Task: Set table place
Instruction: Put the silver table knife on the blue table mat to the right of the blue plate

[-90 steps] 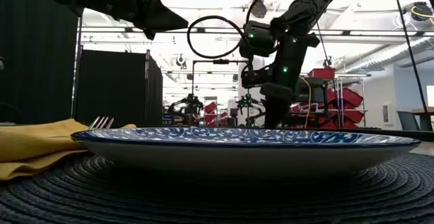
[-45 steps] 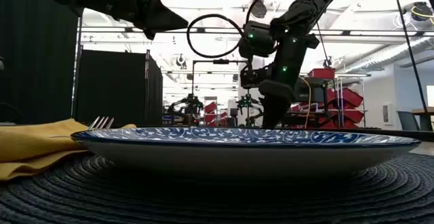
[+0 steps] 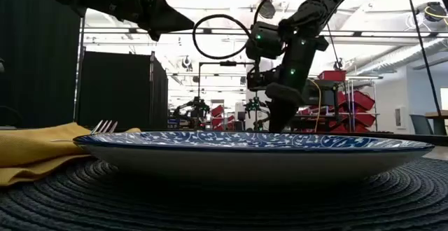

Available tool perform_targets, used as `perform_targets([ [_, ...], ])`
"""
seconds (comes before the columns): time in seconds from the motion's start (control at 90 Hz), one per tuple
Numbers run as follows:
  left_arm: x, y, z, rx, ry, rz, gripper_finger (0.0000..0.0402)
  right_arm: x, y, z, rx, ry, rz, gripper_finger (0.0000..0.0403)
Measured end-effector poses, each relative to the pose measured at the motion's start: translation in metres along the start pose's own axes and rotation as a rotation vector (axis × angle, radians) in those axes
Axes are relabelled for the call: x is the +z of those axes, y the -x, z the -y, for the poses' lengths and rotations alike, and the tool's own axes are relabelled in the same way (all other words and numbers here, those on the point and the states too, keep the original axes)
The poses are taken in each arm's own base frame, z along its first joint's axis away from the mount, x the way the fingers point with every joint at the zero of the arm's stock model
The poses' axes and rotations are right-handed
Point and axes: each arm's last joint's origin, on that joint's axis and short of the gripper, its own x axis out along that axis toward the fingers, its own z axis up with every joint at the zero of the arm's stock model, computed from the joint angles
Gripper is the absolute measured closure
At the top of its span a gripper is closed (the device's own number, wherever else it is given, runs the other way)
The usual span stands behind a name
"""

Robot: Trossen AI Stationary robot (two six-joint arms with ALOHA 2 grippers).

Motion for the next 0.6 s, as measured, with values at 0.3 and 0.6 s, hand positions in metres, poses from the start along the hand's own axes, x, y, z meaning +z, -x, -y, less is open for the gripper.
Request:
perform_targets([
  [0.3, -0.0005, 0.0, 0.0, 0.0, 0.0, -0.005, 0.0402, 0.0024, 0.0035, -0.0021, 0.002, 0.003, -0.007, 0.0292],
  [0.6, -0.0004, 0.0, -0.0001, 0.0, 0.0, -0.004, 0.0402, 0.0025, 0.0029, -0.0009, -0.004, 0.011, -0.008, 0.0291],
])
